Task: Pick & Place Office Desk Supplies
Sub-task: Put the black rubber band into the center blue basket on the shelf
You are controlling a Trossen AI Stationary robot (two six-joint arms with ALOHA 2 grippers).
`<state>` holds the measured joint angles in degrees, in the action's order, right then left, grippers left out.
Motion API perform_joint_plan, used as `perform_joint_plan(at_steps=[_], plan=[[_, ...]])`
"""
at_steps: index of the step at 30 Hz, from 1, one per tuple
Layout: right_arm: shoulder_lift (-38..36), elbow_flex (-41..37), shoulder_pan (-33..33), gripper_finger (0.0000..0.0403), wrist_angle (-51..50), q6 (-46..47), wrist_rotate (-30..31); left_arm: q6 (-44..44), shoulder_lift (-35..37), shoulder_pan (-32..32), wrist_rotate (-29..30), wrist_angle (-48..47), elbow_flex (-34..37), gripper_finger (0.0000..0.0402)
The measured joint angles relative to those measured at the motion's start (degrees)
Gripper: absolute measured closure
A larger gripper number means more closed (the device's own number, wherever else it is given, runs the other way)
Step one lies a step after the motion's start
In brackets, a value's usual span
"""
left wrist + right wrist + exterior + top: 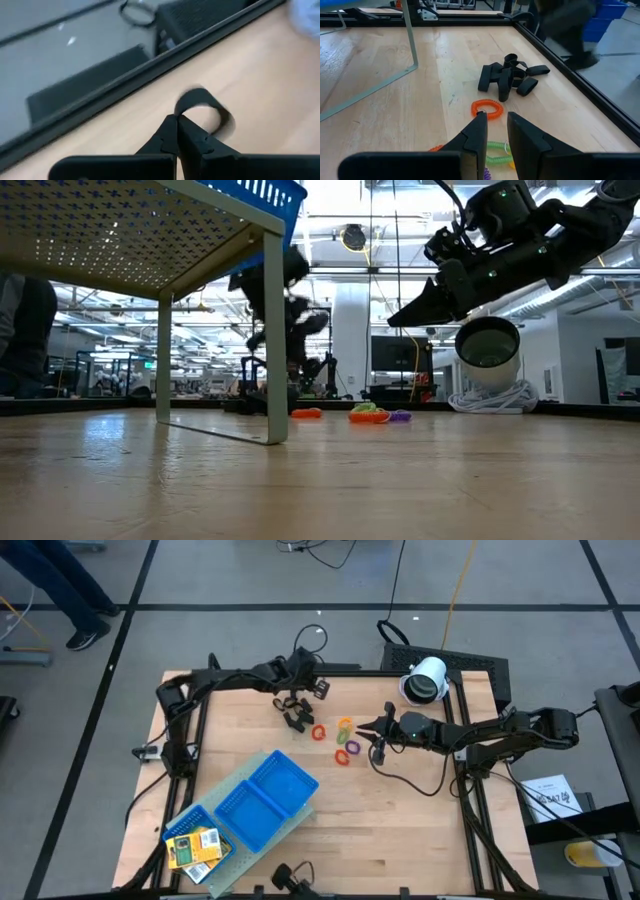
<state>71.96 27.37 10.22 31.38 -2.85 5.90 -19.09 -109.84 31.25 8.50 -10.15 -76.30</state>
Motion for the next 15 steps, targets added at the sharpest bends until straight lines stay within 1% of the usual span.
perform_joint_plan(at_steps=[4, 8, 11, 15], plan=[[0.0, 0.0, 0.0, 0.0339, -0.1, 0.0, 0.0, 1.6, 5.3, -2.8, -1.0, 0.3, 0.0, 0.04], [0.0, 0.0, 0.0, 0.0339, -0.4, 0.0, 0.0, 3.7, 12.9, -6.8, -1.0, 0.0, 0.0, 0.0401], [0.0, 0.0, 0.0, 0.0339, -0.4, 0.0, 0.0, 4.4, 19.1, -10.7, -1.0, -1.2, 0.0, 0.0396], [0.0, 0.0, 0.0, 0.0339, -0.4, 0.2, 0.0, 6.3, 27.1, -17.3, -1.1, -5.7, 0.0, 0.0397]])
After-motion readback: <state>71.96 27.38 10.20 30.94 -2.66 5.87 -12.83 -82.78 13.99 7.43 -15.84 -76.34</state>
